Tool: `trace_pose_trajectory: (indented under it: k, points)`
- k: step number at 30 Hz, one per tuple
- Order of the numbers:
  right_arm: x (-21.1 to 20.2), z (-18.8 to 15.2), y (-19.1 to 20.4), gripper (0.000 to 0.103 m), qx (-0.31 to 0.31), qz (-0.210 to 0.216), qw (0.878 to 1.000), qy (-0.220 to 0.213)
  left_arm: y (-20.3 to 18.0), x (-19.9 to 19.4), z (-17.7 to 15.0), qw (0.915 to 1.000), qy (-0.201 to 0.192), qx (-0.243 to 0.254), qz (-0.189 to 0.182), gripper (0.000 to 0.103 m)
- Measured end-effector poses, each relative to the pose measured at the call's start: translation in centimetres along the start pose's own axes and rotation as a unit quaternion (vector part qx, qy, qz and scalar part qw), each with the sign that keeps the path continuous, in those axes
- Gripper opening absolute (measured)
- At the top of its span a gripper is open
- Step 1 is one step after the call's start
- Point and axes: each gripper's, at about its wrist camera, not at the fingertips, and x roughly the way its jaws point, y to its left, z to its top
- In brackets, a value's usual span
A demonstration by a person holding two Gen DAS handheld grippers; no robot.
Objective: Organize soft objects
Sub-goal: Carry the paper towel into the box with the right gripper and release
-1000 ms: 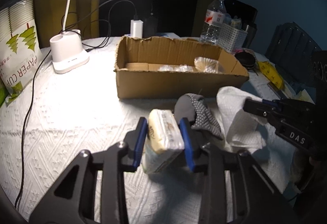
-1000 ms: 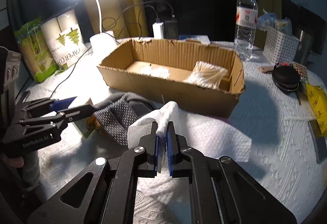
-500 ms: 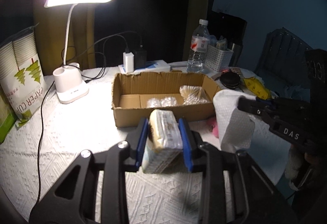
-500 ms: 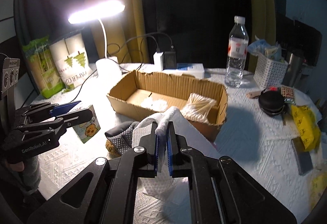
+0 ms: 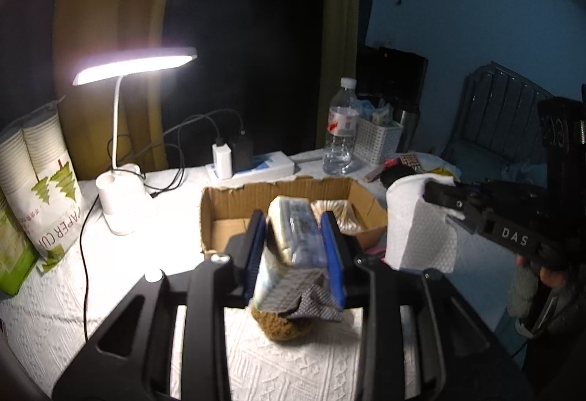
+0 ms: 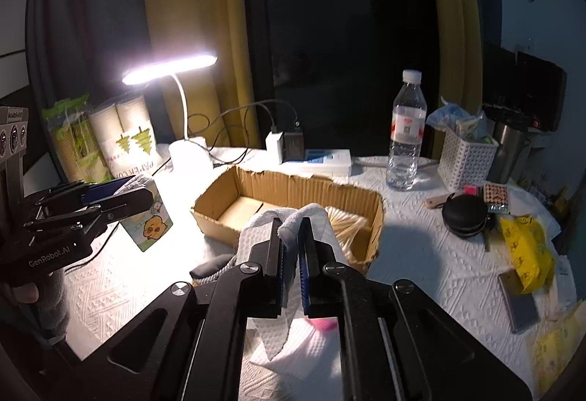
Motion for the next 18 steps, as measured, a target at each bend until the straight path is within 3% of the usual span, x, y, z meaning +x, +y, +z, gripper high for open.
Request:
trace_pose_trajectory:
  k: [18]
  points:
    - [1.8, 5.3, -1.9, 0.008, -0.001, 0.000, 0.999, -0.035, 2.3, 2.8, 3.1, 0.9995, -0.029, 0.001, -0.009, 0.032]
